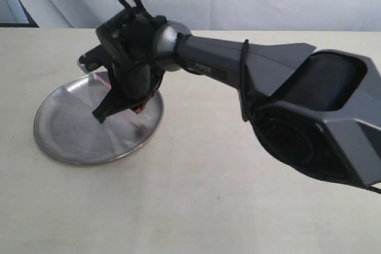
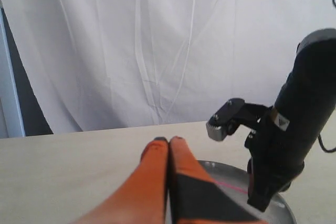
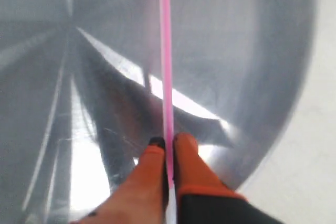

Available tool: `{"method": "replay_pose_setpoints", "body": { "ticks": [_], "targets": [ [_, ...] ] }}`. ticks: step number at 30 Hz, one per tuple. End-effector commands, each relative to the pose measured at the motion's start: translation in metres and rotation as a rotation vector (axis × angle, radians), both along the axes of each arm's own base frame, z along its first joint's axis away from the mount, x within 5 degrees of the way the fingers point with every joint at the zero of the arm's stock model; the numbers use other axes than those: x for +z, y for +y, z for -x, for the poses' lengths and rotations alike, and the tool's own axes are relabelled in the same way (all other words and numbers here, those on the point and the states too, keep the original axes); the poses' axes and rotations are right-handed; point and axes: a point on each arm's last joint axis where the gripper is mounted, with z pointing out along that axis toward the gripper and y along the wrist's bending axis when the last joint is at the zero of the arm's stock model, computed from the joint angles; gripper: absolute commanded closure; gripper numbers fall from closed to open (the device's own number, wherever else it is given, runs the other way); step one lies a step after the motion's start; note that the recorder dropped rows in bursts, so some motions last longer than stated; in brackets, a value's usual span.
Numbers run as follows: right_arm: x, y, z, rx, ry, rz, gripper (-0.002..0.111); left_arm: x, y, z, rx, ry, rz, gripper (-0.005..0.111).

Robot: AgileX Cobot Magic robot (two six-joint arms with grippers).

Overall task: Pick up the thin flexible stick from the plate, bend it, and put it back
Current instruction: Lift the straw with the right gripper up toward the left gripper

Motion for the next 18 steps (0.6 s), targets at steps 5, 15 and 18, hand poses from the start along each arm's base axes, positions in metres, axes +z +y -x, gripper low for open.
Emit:
{"method": "replay_pose_setpoints", "body": {
  "ticks": [5, 15, 18],
  "targets": [
    [0.043, -0.006, 0.008, -0.018, 0.001, -0.040, 0.109, -0.001, 0.000, 0.000, 0.004, 0.002, 0.000, 0.107],
    [0.114, -0.011, 0.036, 0.096, 0.053, -0.156, 0.109, -0.001, 0.000, 0.000, 0.004, 0.002, 0.000, 0.107],
    [0.130, -0.014, 0.049, 0.132, 0.064, -0.220, 0.109, -0.001, 0.000, 0.000, 0.004, 0.002, 0.000, 0.107]
  ]
}}
